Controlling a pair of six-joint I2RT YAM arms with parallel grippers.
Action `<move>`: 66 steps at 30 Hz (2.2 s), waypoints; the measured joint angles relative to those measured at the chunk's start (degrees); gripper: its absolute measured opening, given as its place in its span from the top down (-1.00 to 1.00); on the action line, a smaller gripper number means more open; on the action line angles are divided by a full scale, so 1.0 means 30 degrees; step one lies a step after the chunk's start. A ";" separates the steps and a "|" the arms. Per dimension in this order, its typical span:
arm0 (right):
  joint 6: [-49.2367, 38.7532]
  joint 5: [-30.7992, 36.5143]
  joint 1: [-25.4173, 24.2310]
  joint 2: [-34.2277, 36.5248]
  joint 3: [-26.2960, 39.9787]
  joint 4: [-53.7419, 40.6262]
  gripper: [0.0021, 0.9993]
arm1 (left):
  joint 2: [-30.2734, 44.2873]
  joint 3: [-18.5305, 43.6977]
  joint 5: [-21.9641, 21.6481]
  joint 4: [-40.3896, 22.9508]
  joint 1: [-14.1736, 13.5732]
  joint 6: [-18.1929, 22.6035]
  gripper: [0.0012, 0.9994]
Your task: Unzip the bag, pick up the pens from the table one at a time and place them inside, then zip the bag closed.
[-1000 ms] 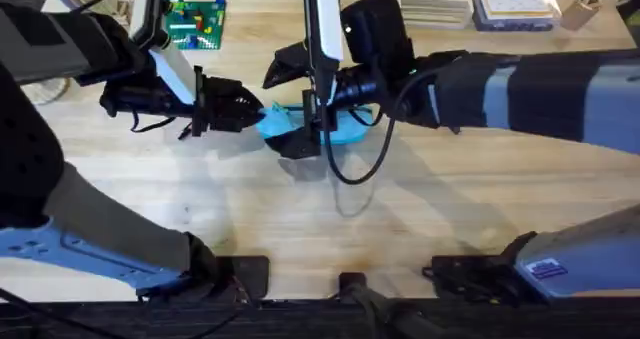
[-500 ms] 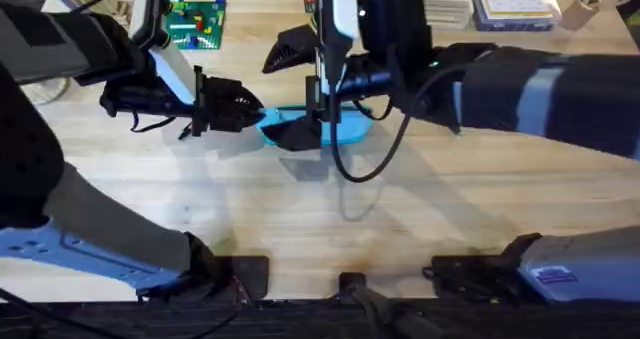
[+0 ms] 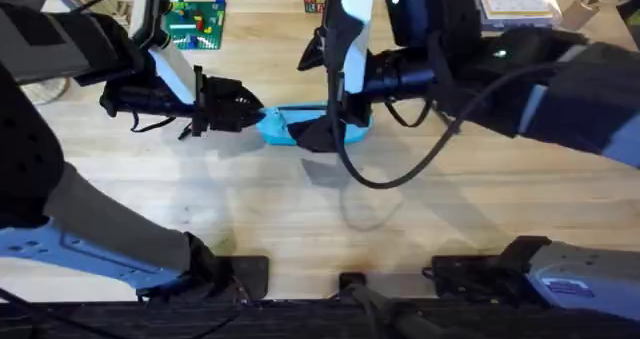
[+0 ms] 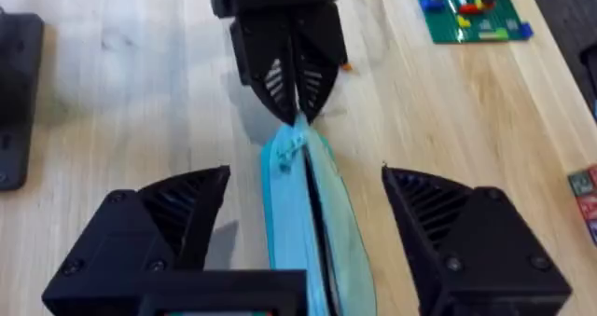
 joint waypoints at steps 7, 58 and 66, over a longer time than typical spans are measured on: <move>0.0000 0.2639 0.0000 -0.1527 0.0000 -0.2778 -1.00 | 0.0000 0.0000 0.0073 -0.0015 0.0000 0.0007 0.48; 0.1931 0.9096 -0.0106 -0.5353 0.0000 -0.9024 -0.99 | -0.9191 0.0000 -0.2860 -0.1510 0.0000 -0.5889 -0.99; 0.1945 0.9147 -0.2231 -0.5353 0.0000 -0.8968 0.24 | -1.2244 0.0000 -0.4512 -0.1581 0.0000 -1.1609 -0.99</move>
